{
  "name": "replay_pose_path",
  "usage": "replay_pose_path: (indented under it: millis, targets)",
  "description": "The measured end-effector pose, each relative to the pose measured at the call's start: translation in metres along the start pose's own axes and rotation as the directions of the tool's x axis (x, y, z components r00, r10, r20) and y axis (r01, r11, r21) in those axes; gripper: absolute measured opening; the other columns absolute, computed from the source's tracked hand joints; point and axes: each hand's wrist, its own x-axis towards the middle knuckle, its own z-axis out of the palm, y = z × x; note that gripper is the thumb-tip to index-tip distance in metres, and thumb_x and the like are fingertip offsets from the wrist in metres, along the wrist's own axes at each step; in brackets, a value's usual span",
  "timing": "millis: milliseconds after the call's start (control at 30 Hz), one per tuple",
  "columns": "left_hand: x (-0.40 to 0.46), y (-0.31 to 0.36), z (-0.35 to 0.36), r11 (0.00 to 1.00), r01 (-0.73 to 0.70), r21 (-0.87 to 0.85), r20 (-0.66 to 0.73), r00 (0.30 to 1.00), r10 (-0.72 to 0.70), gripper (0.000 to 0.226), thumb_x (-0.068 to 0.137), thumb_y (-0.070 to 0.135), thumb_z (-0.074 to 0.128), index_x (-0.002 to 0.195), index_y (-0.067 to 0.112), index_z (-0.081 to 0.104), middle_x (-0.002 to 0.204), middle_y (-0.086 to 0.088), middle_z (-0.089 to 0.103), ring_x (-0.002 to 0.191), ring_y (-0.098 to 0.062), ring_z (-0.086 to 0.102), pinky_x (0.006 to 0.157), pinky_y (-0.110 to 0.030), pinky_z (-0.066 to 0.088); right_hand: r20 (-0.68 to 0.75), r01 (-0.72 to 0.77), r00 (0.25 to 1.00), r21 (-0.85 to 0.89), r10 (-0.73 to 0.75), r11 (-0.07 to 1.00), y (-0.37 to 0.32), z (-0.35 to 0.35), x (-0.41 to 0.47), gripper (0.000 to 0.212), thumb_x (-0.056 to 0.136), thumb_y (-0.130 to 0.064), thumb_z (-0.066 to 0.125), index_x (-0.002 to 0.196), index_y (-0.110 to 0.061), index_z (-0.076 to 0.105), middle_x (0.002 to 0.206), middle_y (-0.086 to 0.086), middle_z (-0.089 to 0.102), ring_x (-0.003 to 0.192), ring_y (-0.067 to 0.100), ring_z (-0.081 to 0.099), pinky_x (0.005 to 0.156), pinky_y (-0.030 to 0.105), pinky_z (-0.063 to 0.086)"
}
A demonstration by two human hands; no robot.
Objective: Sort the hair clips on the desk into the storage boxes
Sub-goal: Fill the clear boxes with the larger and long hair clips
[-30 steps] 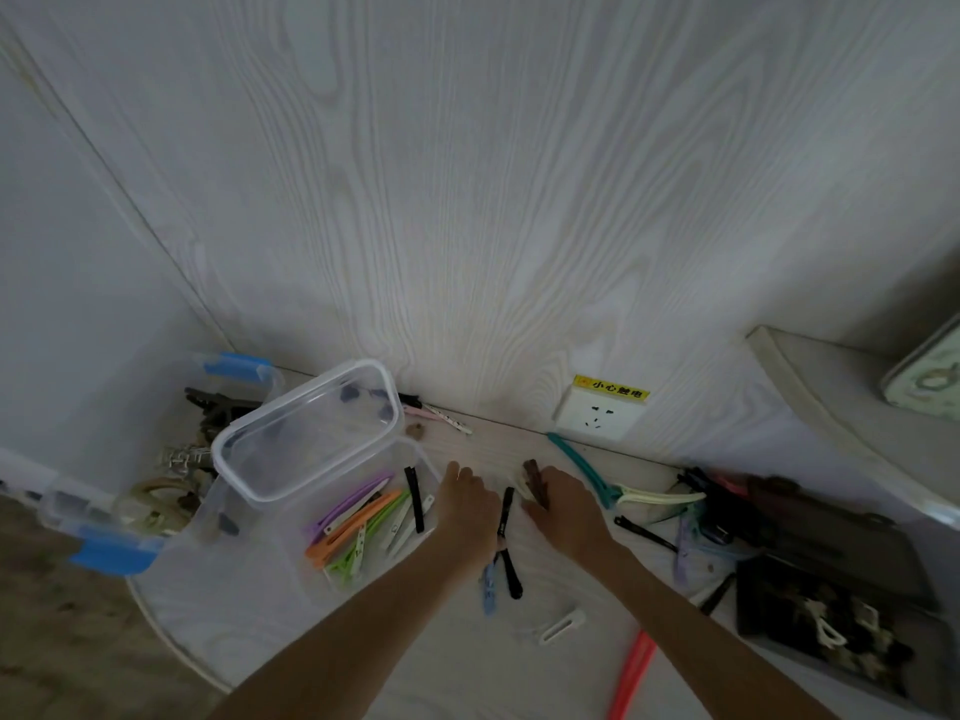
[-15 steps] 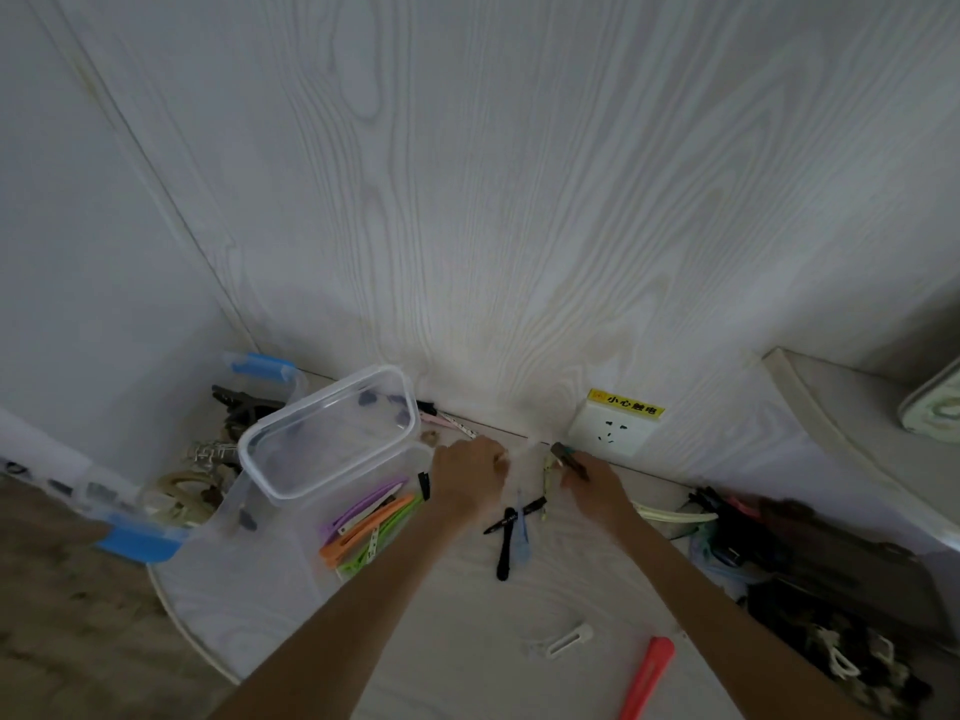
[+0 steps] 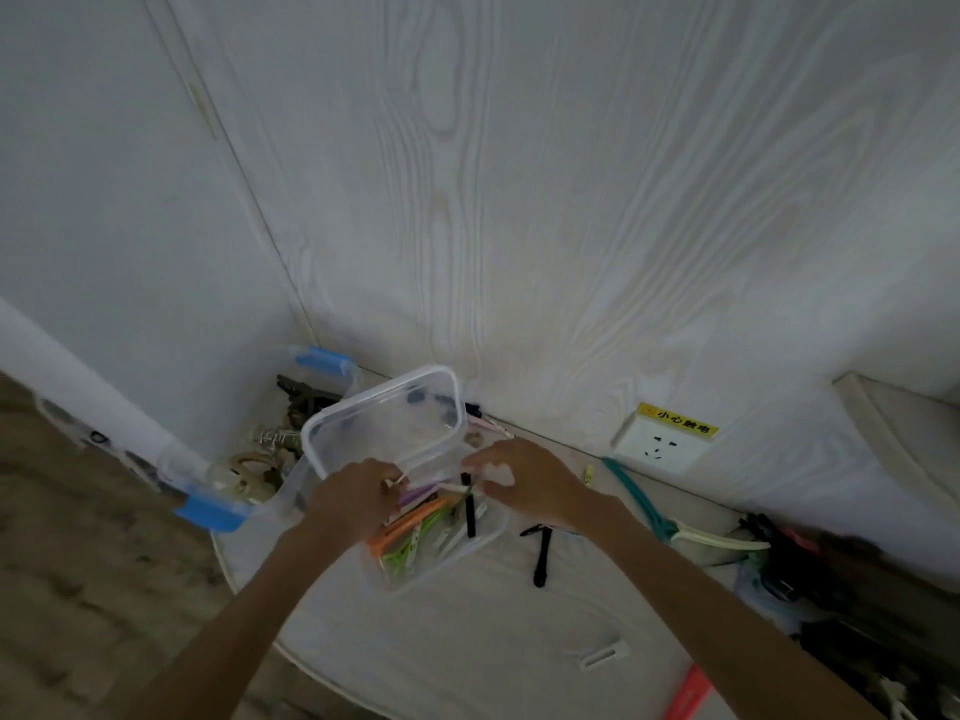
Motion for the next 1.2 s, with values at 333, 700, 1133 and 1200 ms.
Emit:
replay_pose_path:
  millis: [333, 700, 1133, 1200]
  targets:
    - [-0.010, 0.053, 0.009, 0.899, -0.223, 0.377, -0.222, 0.920, 0.322, 0.031, 0.096, 0.040, 0.041, 0.118, 0.025, 0.058, 0.111, 0.005, 0.064, 0.100, -0.012, 0.060, 0.084, -0.024, 0.043, 0.038, -0.528, 0.824, -0.310, 0.565, 0.791, 0.083, -0.007, -0.040, 0.082, 0.075, -0.056, 0.065, 0.132, -0.005, 0.034, 0.137, 0.015, 0.037, 0.127, 0.028, 0.040, 0.102, 0.035, 0.037]
    - [0.007, 0.125, 0.116, 0.616, -0.353, 0.705, 0.134, 0.918, 0.373, 0.049, 0.094, 0.036, 0.045, 0.127, 0.000, 0.049, 0.125, -0.015, 0.055, 0.123, -0.030, 0.044, 0.120, -0.045, -0.001, -0.299, -0.208, 0.941, -0.135, 0.160, 0.969, 0.117, 0.039, -0.069, 0.054, 0.081, -0.057, 0.042, 0.121, -0.027, 0.060, 0.129, 0.007, 0.054, 0.114, 0.028, 0.052, 0.097, 0.040, 0.045]
    - [0.008, 0.147, 0.113, 0.714, -0.271, 0.645, 0.141, 0.961, 0.237, 0.032, 0.089, 0.015, 0.054, 0.121, 0.015, 0.051, 0.121, -0.003, 0.057, 0.115, -0.020, 0.054, 0.103, -0.033, 0.030, -0.079, -0.221, 0.975, -0.313, 0.206, 0.924, 0.112, 0.019, -0.072, 0.026, 0.100, -0.024, 0.034, 0.113, -0.010, 0.052, 0.114, 0.008, 0.056, 0.104, 0.020, 0.052, 0.083, 0.031, 0.041]
    - [0.008, 0.148, 0.114, 0.700, -0.259, 0.666, 0.151, 0.965, 0.214, 0.036, 0.090, 0.020, 0.054, 0.125, 0.015, 0.049, 0.123, -0.003, 0.054, 0.117, -0.020, 0.052, 0.104, -0.034, 0.030, -0.081, -0.268, 0.963, -0.226, 0.256, 0.937, 0.114, 0.012, -0.076, 0.026, 0.098, -0.022, 0.039, 0.113, -0.010, 0.056, 0.115, 0.009, 0.058, 0.105, 0.021, 0.054, 0.084, 0.027, 0.040]
